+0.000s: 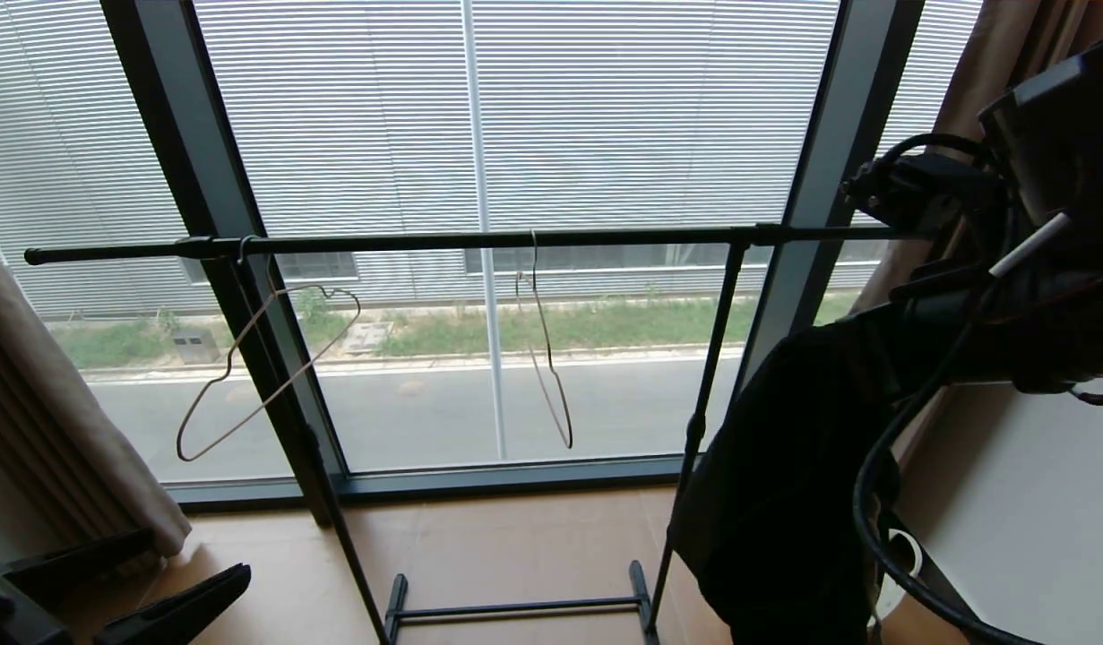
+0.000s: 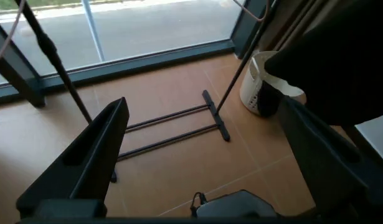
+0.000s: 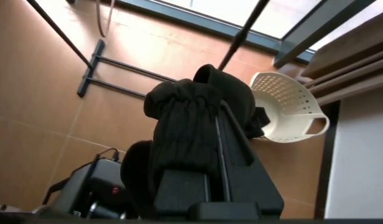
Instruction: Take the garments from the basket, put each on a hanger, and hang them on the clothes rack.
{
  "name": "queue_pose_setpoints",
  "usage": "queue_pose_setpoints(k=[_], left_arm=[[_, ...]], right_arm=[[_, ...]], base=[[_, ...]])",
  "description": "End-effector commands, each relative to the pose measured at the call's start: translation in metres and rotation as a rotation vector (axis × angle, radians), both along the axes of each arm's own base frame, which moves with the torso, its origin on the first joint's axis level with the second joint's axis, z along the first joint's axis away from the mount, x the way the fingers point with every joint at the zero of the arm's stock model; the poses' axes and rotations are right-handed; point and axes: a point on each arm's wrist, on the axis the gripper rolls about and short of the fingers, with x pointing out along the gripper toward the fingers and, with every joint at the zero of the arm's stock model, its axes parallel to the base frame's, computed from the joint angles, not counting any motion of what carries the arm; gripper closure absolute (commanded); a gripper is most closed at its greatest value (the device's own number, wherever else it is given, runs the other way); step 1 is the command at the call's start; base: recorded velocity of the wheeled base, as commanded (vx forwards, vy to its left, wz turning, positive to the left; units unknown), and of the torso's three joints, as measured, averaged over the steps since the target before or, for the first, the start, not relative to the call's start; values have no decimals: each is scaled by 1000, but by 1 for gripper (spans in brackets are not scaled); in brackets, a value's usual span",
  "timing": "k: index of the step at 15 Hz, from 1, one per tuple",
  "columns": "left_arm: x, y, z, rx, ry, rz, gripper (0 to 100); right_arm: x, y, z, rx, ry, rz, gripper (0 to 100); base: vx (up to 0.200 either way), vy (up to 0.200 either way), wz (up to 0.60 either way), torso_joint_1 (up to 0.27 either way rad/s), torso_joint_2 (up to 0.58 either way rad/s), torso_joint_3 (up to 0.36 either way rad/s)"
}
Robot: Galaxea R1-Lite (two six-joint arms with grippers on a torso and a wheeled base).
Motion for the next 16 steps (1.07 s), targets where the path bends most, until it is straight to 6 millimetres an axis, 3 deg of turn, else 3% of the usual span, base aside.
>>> queue_pose_setpoints(k=[1,5,6,8,11,16], left_arm=[[52,-47,-6,-1,176,-168,0],[87,-111,-18,2,301,-309,0],[92,-118,-22,6,305,-321,0],[112,-148,-40,20,315,-362,0],[138,-169,-57,32,339,-362,0],[163,-192,-67,28,340,-363,0]], right_arm=[[23,39,-10,43,34,10,100],[28,52,-12,67,25,22,100],[30,56,-15,69,23,28,100],[31,69,-19,83,9,57,100],[28,76,-19,90,4,96,100],[33,82,-24,104,2,127,100]], base=[[0,0,0,0,0,0],[0,0,0,0,0,0],[0,0,0,0,0,0],[0,0,0,0,0,0],[0,0,0,0,0,0],[0,0,0,0,0,0]])
